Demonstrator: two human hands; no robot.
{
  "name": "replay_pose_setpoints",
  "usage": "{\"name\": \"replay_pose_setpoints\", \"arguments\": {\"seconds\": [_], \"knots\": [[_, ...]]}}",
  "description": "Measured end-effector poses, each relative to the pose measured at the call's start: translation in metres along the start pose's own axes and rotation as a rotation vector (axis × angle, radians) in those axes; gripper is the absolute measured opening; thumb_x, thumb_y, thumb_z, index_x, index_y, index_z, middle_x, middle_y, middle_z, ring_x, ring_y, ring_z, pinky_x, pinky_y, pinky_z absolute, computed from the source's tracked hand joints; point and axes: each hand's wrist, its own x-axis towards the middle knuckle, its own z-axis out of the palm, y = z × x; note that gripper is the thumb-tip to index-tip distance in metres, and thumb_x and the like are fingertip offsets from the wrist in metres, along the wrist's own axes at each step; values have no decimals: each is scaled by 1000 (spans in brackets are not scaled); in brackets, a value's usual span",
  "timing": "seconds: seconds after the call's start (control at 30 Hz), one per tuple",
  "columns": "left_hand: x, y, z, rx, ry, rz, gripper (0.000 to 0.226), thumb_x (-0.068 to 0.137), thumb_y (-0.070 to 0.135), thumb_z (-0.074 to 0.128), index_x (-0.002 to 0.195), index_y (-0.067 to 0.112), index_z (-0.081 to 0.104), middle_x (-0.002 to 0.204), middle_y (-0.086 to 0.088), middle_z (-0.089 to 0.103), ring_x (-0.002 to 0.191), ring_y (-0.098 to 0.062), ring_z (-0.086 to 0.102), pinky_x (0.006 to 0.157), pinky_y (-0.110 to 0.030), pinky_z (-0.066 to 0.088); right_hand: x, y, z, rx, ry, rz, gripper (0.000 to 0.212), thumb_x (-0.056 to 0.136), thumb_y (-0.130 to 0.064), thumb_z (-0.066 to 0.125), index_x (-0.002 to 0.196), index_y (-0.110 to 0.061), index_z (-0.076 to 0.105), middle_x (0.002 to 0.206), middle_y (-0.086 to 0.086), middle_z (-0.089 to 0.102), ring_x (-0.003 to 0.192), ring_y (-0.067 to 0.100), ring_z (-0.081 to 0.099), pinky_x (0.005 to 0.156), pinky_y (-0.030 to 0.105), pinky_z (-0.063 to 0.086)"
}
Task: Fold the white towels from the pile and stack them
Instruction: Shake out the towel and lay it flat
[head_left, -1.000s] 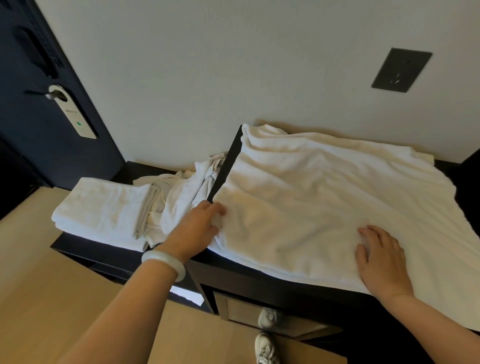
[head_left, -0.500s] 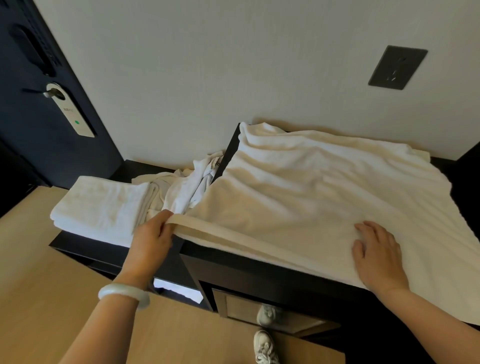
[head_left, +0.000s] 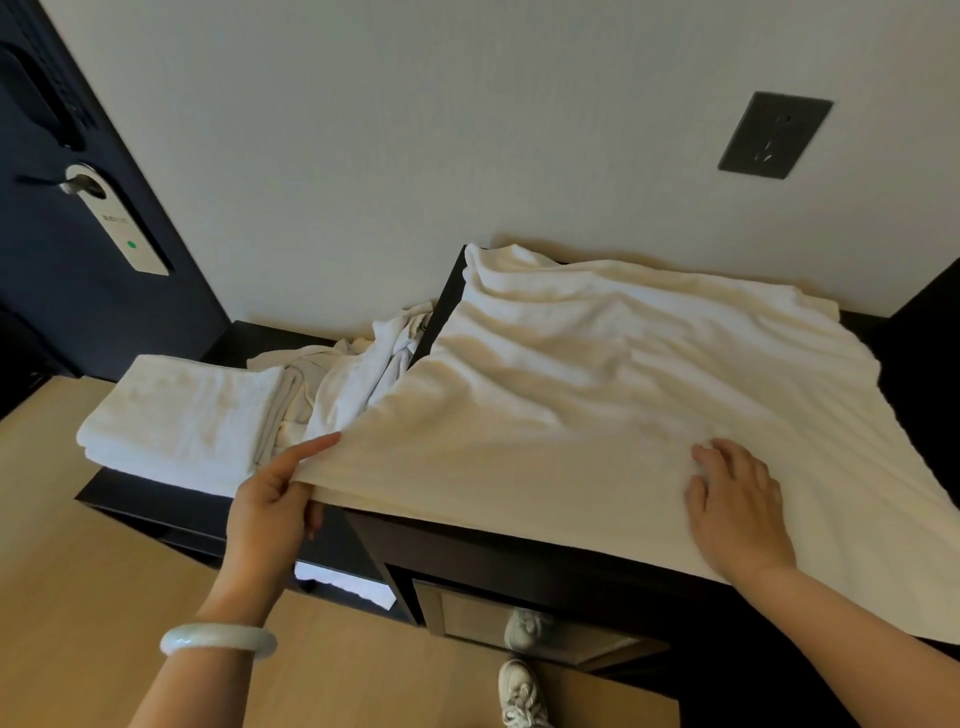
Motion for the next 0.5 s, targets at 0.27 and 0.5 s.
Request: {"name": "replay_pose_setpoints", "arguments": {"seconds": [0.27, 0.5], "knots": [[7, 2, 8, -133, -168, -246, 34, 97, 7, 54, 122, 31, 58, 101, -8, 68, 86, -27, 71, 72, -30, 59, -5, -33, -26, 17, -43, -238, 28, 91, -20, 60, 118, -14, 64, 130, 10, 55, 120, 35, 48, 99, 42, 34], [4, -3, 22, -111, 70, -245, 19, 97, 7, 52, 109, 17, 63, 90, -9, 68, 69, -20, 65, 60, -27, 54, -34, -101, -26, 69, -348, -849, 31, 85, -60, 55, 96, -32, 51, 101, -20, 40, 93, 5, 41, 84, 23, 40]]}}
